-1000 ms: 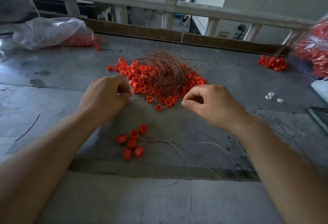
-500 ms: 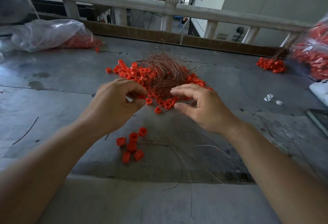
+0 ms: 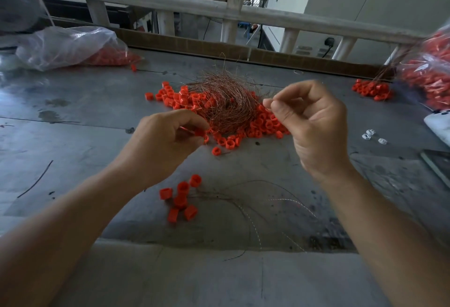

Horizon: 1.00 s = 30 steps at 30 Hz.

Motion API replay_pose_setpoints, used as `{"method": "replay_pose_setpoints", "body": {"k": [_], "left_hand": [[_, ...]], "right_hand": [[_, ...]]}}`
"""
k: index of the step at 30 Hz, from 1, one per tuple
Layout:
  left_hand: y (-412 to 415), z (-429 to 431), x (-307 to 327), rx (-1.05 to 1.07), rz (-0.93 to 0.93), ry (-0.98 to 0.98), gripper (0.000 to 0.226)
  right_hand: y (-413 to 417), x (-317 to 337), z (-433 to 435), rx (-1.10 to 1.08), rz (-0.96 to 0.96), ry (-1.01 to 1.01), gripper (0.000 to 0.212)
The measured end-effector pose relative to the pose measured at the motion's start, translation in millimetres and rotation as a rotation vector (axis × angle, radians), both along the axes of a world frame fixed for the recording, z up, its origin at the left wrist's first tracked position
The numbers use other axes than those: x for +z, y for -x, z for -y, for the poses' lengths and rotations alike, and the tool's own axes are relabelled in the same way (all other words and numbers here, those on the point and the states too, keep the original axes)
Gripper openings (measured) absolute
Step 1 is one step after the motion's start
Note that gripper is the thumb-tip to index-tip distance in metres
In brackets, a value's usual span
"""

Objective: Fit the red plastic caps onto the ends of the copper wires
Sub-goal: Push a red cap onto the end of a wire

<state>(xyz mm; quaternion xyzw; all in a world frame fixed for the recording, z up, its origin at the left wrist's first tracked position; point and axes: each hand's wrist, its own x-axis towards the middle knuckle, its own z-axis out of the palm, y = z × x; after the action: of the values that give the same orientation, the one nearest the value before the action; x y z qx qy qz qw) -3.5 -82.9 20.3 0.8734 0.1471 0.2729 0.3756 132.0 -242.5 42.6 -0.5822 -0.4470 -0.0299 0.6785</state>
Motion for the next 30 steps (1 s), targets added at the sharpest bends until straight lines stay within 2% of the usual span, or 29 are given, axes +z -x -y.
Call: {"method": "replay_pose_setpoints", "body": {"k": [2, 5, 9, 11, 18, 30], "left_hand": [[1.0, -0.3, 1.9, -0.053, 0.029, 0.098, 0.043], [2.2, -0.2, 5.2, -0.119, 0.065, 0.225, 0.043], [4.8, 4.3, 10.8, -0.193, 0.115, 0.361, 0.027], [6.1, 7.0, 12.5, -0.238, 0.143, 0.441, 0.031], [8.7, 11.8, 16.7, -0.336, 0.2, 0.569, 0.027], [12.3, 14.0, 16.7, -0.442, 0.147, 0.571, 0.031]], "right_hand": [[0.8, 5.1, 0.7, 0.004, -0.013, -0.061, 0.024], [3.4, 12.3, 3.8, -0.04, 0.057, -0.109, 0.026], [5.9, 21.8, 10.2, -0.158, 0.381, -0.111, 0.022], [7.1, 24.3, 12.1, -0.18, 0.488, -0.103, 0.023], [19.9, 14.2, 3.9, -0.11, 0.501, 0.128, 0.02], [31.4, 6.1, -3.6, -0.042, 0.46, 0.287, 0.016]]}}
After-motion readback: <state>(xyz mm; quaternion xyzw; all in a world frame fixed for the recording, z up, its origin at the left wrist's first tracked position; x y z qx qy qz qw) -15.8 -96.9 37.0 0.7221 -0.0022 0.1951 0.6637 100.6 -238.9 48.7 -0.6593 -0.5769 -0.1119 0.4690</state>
